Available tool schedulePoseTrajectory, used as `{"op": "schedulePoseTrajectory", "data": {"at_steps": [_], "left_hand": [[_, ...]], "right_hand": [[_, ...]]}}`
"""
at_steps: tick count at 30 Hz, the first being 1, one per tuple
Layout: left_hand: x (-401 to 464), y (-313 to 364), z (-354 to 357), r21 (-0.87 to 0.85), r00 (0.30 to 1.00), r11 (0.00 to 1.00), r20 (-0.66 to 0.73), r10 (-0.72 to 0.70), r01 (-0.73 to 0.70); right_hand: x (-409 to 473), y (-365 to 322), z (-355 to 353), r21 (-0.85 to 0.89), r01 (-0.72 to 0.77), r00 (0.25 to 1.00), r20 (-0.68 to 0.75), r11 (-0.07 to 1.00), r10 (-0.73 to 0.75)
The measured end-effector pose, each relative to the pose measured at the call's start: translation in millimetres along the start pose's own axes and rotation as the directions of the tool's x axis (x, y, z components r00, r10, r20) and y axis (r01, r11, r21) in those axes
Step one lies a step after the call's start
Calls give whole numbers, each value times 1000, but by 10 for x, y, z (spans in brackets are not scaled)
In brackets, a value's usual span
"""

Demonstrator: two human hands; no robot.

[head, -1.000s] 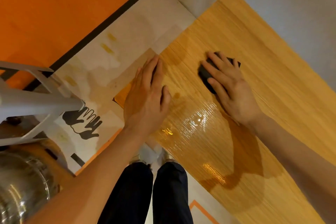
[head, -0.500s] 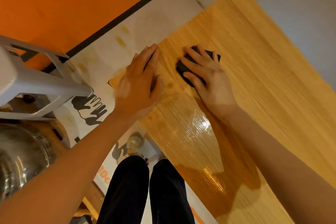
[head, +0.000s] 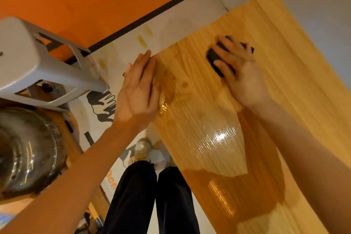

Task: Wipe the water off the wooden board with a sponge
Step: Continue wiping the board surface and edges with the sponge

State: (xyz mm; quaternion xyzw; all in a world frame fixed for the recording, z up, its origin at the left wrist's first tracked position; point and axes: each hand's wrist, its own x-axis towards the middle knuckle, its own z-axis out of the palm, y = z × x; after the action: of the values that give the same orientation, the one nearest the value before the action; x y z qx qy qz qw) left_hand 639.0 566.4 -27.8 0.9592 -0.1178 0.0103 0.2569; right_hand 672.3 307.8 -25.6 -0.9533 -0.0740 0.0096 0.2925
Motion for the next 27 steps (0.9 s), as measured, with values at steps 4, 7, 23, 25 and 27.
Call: {"op": "schedulePoseTrajectory", "data": {"at_steps": [4, 7, 23, 25, 27], "left_hand": [[-291, -141, 19, 17, 995, 998, -76, -58, 59], [-356, -175, 105, 11, 994, 999, -95, -47, 48], [-341, -209, 176, -78, 987, 996, -155, -50, 38], [-338, -201, 162, -57, 988, 998, -144, -49, 42], [-339, -196, 138, -65, 990, 997, -130, -60, 52]], "right_hand": [[184, 17, -19, 22, -228, 957, -180, 973, 228], [31, -386, 279, 6, -154, 975, -159, 988, 153], [310, -869, 668, -52, 116, 992, -48, 992, -119], [304, -961, 743, -50, 270, 962, 55, 961, -267], [392, -767, 609, -27, 302, 947, 118, 953, -297]]}}
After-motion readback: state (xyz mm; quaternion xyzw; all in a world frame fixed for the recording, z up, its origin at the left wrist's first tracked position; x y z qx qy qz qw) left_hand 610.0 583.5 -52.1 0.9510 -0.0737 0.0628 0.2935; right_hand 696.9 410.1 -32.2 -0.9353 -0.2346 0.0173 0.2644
